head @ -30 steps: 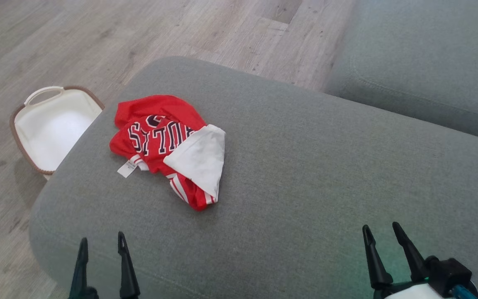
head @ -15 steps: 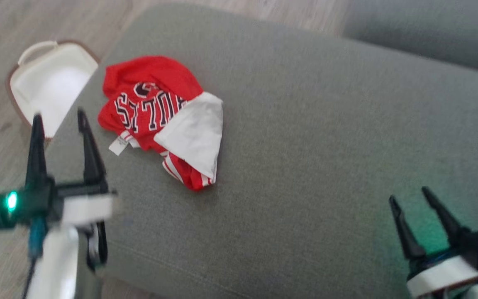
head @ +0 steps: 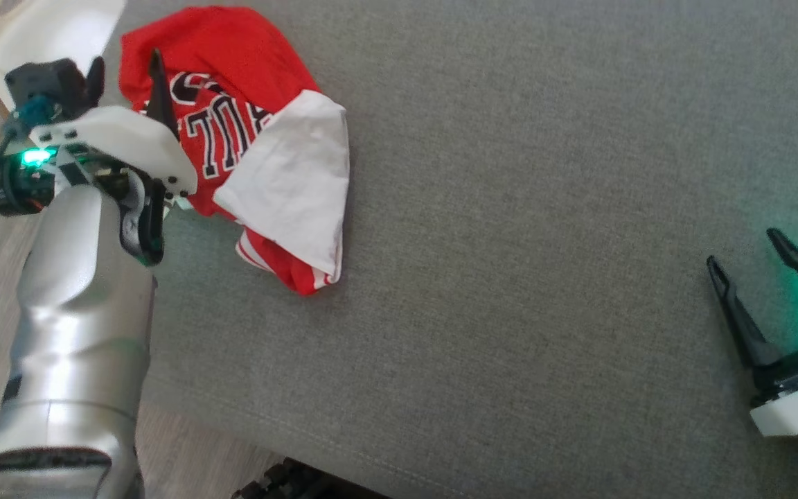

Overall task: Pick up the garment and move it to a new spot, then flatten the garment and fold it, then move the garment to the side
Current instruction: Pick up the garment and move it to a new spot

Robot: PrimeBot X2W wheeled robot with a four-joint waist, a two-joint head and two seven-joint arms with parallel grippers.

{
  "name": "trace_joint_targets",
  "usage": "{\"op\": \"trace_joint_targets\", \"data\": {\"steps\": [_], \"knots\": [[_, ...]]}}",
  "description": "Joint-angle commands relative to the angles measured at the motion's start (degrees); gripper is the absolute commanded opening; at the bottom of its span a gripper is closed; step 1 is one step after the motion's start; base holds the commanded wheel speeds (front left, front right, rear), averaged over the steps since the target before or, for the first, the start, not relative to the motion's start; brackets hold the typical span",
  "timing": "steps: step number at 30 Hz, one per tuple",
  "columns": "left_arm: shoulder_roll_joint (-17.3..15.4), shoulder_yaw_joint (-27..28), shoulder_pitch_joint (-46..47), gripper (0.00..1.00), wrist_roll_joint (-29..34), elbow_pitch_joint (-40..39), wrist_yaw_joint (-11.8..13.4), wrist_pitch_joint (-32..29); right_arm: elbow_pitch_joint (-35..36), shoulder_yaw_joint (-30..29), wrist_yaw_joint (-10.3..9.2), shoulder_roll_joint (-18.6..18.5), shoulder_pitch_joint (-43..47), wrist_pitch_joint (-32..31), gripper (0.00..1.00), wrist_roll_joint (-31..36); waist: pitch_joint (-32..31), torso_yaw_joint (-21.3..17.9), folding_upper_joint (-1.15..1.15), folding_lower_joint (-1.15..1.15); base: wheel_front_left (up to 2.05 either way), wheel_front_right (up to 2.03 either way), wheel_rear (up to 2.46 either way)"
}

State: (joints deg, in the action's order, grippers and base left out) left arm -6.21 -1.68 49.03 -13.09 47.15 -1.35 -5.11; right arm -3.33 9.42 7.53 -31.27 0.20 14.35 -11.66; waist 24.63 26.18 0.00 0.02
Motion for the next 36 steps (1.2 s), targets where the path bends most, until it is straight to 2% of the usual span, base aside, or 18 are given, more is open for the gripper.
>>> {"op": "trace_joint_targets", "data": {"steps": [1, 7, 13, 14, 15, 16, 18, 19, 20, 24, 29, 36], "knots": [[-3.0, 1.7, 1.4, 1.0, -0.6, -0.7, -0.1, -0.5, 1.8, 0.9, -0.04, -1.8, -0.6, 0.3, 1.0, -0.3, 1.8, -0.8, 0.0, -0.02, 0.0, 0.0, 0.0], [-2.2, 2.0, 6.0, 1.0, -3.3, 11.1, -2.5, -4.6, 3.6, 0.7, -0.04, -2.9, -1.3, -0.2, 1.0, -0.3, 5.3, -2.4, 0.0, -0.02, 0.0, 0.0, 0.0], [-0.6, 2.5, 7.1, 1.0, -5.4, 18.0, -3.5, -3.7, 4.5, -0.1, -0.04, -3.0, -1.7, -0.3, 1.0, -0.1, 7.7, -3.3, 0.0, -0.02, 0.0, 0.0, 0.0], [-0.5, 2.5, 7.2, 0.62, -5.7, 18.8, -3.7, -3.4, 4.6, -0.2, -0.04, -3.1, -1.9, -0.3, 1.0, -0.1, 7.9, -3.5, 0.0, -0.02, 0.0, 0.0, 0.0], [-0.3, 2.4, 7.4, 0.14, -5.9, 19.2, -3.9, -2.7, 4.5, -0.5, -0.04, -3.1, -2.1, -0.2, 1.0, 0.0, 8.1, -3.6, 0.0, -0.02, 0.0, 0.0, 0.0], [-0.3, 2.3, 7.7, 0.0, -5.9, 19.4, -4.2, -1.7, 4.5, -0.6, -0.04, -3.1, -2.3, -0.2, 1.0, 0.0, 8.2, -3.7, 0.0, -0.02, 0.0, 0.0, 0.0], [-1.2, 2.1, 8.6, 0.0, -5.7, 18.9, -4.5, 2.2, 4.5, -0.7, -0.04, -2.8, -3.0, -0.1, 1.0, 0.1, 8.2, -4.0, 0.0, -0.02, 0.0, 0.0, 0.0], [-2.7, 1.5, 9.7, 0.0, -4.5, 18.1, -3.7, 7.5, 4.0, -0.2, -0.04, -2.2, -3.8, 0.0, 1.0, 0.2, 7.4, -4.5, 0.0, -0.02, 0.0, 0.0, 0.0], [-3.5, 1.0, 10.3, 0.0, -3.7, 17.8, -3.1, 10.0, 3.6, 0.2, -0.04, -1.7, -4.2, 0.1, 1.0, 0.2, 6.6, -4.9, 0.0, -0.02, 0.0, 0.0, 0.0], [-6.5, -1.1, 13.1, 0.0, -0.6, 16.7, -1.9, 16.7, 1.4, 2.3, -0.04, 1.2, -5.8, 0.5, 1.0, 0.1, 2.6, -7.0, 0.0, -0.02, 0.0, 0.0, 0.0], [-9.1, -5.2, 16.0, 0.0, 3.8, 13.4, -2.1, 19.2, -0.9, 4.2, -0.04, 6.6, -7.1, 0.6, 1.0, 0.0, -4.7, -11.6, 0.0, -0.02, 0.0, 0.0, 0.0], [-11.9, -11.1, 17.8, 0.0, 8.7, 8.1, -3.9, 19.5, -1.1, 4.7, -0.04, 13.4, -5.6, 0.6, 1.0, 0.7, -13.8, -20.8, 0.0, -0.02, 0.0, 0.0, 0.0]]}}
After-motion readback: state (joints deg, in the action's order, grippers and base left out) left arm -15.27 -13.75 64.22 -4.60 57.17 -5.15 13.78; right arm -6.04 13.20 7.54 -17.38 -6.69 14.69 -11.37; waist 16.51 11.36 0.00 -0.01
